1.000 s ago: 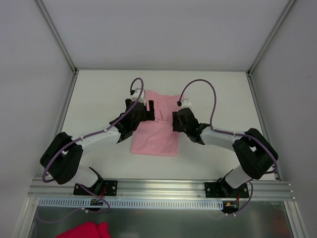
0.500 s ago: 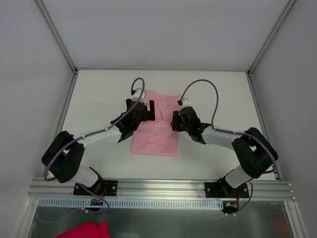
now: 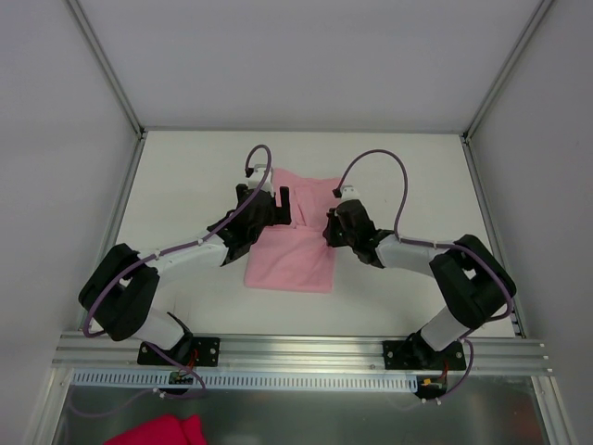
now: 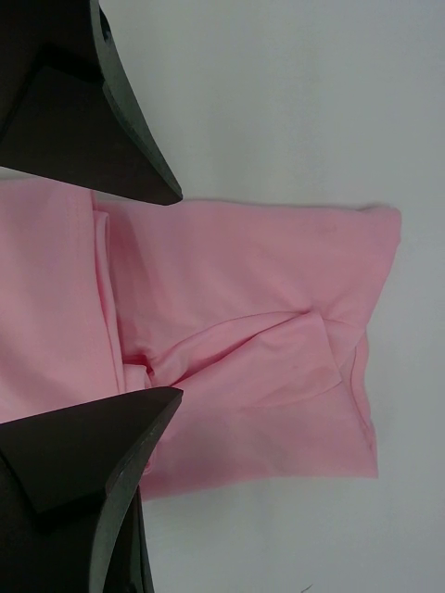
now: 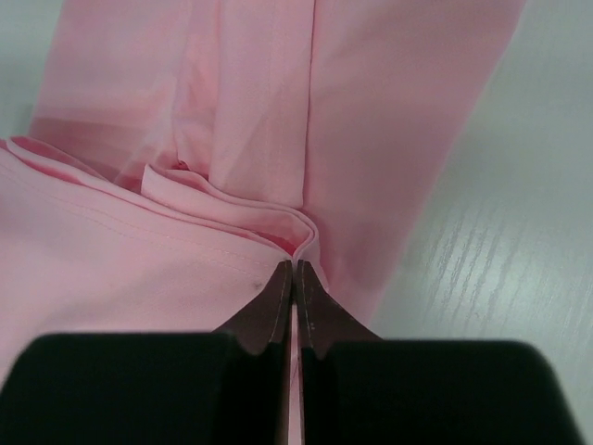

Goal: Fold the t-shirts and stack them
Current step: Fold the folded rectangular tshirt in 1/3 of the way

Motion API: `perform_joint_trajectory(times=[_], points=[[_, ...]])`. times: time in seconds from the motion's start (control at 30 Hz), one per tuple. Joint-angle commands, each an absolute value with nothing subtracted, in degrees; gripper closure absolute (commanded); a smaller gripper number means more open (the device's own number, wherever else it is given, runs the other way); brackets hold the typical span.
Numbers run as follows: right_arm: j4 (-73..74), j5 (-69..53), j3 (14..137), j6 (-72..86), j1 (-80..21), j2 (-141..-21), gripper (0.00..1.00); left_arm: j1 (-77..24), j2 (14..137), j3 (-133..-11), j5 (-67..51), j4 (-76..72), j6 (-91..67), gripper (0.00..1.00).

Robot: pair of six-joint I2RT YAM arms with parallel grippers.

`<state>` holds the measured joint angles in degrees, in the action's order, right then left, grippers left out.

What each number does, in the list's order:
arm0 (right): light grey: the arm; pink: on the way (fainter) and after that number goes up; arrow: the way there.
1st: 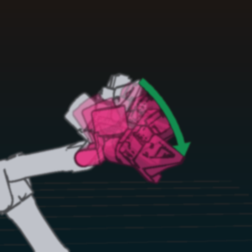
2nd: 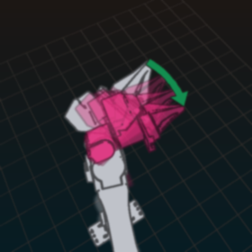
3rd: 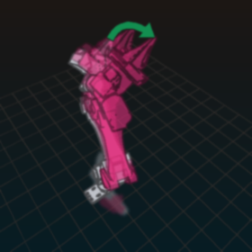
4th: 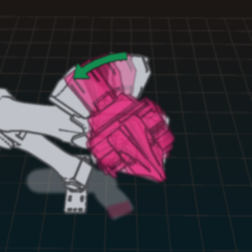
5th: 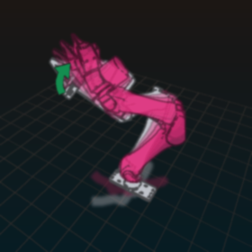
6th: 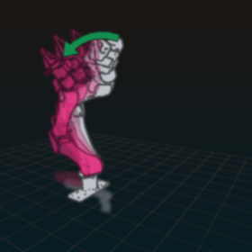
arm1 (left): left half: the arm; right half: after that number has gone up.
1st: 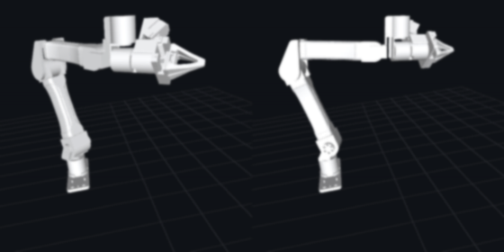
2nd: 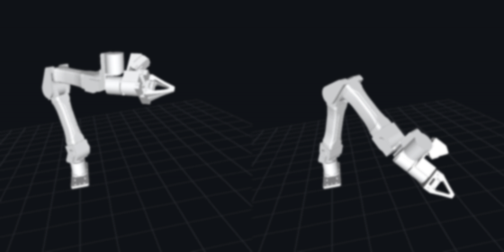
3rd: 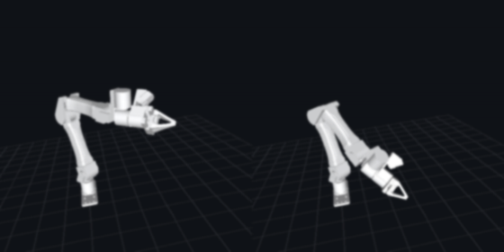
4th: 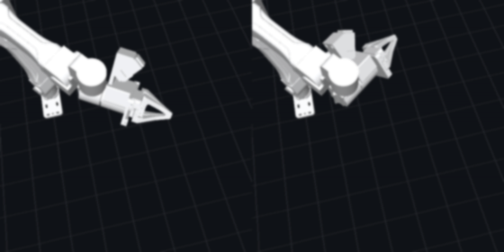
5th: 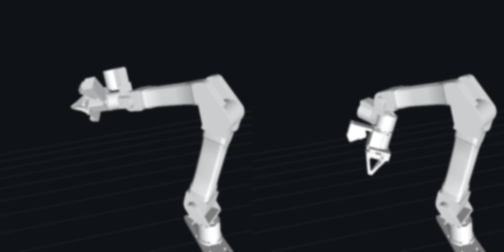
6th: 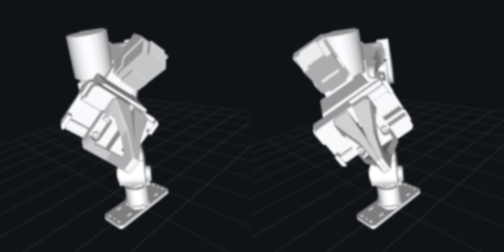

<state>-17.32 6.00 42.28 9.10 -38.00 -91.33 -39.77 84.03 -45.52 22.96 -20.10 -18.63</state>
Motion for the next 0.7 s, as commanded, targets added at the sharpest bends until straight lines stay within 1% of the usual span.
perform_joint_trajectory(times=[0.0,0.13,0.2,0.5,0.67], points=[[-17.84,6.06,43.77,8.96,-37.44,-92.2,0.99,-39.81,84.29,-47.37,23.55,-22.85,-17.75,0.19],[-17.23,6.33,44.3,8.0,-37.53,-91.41,0.99,-39.81,84.46,-47.37,23.47,-22.94,-17.84,0.19],[-16.53,7.03,44.12,7.12,-37.7,-89.22,0.99,-39.81,84.46,-47.37,23.38,-23.03,-18.02,0.19],[-9.14,14.76,46.23,3.87,-40.6,-80.69,0.99,-39.81,84.29,-47.37,21.89,-23.47,-18.63,0.19],[-7.91,18.27,45.97,4.04,-41.48,-80.42,0.99,-39.81,84.55,-47.29,21.45,-23.55,-18.72,0.19]])
